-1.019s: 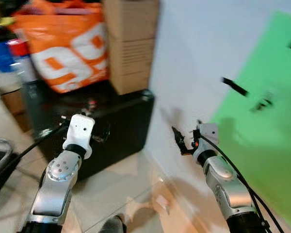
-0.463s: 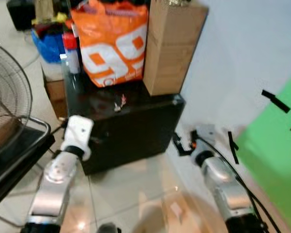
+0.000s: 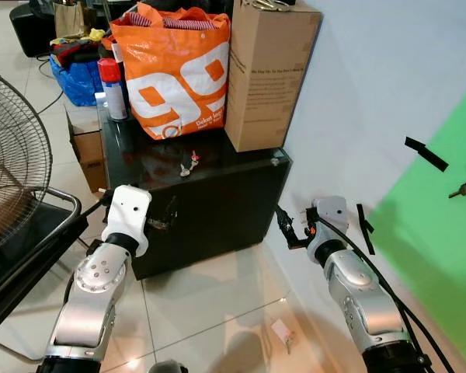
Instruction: Hang keys on a hook
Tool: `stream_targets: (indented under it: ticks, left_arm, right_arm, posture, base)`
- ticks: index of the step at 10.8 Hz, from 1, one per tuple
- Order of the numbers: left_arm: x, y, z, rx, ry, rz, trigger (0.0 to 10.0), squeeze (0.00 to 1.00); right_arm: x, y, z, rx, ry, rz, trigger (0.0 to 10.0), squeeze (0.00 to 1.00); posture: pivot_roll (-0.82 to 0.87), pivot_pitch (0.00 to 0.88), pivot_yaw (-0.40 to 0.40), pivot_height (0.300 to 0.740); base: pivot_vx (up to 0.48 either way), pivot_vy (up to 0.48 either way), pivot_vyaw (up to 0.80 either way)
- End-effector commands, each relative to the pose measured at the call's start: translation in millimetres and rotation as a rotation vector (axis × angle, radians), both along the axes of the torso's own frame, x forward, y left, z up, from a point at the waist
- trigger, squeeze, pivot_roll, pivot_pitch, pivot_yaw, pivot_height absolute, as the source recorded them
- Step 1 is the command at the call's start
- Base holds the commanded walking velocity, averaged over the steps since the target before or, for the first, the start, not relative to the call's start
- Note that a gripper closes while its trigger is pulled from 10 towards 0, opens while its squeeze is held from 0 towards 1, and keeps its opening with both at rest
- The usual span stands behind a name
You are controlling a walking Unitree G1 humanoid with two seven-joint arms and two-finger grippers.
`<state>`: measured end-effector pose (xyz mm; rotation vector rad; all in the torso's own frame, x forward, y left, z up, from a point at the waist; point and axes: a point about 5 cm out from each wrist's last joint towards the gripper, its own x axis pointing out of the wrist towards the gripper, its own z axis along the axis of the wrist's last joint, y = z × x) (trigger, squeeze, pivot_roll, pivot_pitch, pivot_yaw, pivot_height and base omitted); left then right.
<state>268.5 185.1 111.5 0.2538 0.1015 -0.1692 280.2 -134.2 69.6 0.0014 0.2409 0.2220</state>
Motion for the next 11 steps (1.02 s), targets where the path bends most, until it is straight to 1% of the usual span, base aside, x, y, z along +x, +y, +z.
stream_targets:
  ticks: [1, 8, 11]
  left_arm:
    - [3.2, -0.1, 3.5, -0.007, -0.011, -0.005, 10.0, 0.00]
    - [2.9, 0.6, 3.4, -0.019, -0.014, -0.011, 10.0, 0.00]
    - [4.0, 1.6, 6.8, -0.015, -0.020, -0.020, 10.0, 0.00]
  right_arm:
    - [1.1, -6.1, 0.8, -0.011, 0.000, -0.019, 10.0, 1.00]
    - [0.3, -5.4, -1.4, -0.016, 0.010, -0.016, 10.0, 1.00]
    - [-0.2, -2.5, -3.4, -0.020, 0.014, -0.013, 10.0, 1.00]
  posture:
    - [-0.01, 0.000, -0.094, 0.740]
    - [0.00, 0.000, -0.096, 0.740]
    - [0.00, 0.000, -0.070, 0.740]
  base:
    - [0.259, 0.000, 0.00]
    - [0.304, 0.000, 0.00]
    - [0.333, 0.000, 0.00]
